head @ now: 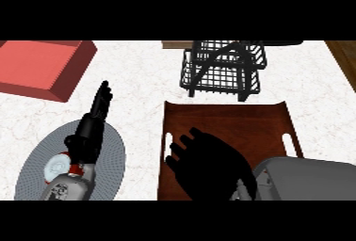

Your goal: Pick the squash from the tray and place it in the tiered basket

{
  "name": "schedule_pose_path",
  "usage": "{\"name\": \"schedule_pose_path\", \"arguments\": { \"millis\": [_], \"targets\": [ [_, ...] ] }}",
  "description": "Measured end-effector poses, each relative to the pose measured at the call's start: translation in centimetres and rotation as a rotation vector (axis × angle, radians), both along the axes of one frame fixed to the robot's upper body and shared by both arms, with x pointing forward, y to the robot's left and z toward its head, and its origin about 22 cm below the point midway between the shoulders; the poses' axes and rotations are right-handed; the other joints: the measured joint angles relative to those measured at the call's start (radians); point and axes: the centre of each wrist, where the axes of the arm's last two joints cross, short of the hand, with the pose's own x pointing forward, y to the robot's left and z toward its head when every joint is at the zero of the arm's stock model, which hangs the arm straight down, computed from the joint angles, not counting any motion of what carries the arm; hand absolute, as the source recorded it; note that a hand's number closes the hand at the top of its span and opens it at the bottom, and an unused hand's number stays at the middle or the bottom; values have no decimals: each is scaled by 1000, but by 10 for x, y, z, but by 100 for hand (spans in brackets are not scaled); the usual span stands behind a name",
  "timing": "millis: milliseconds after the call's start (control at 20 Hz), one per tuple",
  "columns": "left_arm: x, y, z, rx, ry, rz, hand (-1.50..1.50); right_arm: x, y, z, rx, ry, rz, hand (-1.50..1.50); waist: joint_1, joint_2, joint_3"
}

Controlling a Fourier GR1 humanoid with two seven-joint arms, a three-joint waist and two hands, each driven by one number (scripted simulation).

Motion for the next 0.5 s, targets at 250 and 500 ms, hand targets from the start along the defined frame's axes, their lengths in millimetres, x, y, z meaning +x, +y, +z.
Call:
{"name": "schedule_pose_path", "arguments": {
  "millis": [250,500],
  "targets": [
    [2,0,0,-1,1,3,0,-4,4,-10,-46,-44,62,-150,3,2,0],
    [0,6,-2,-2,6,-5,0,-3,0,-19,-69,-109,55,-150,5,2,1]
  ]
}}
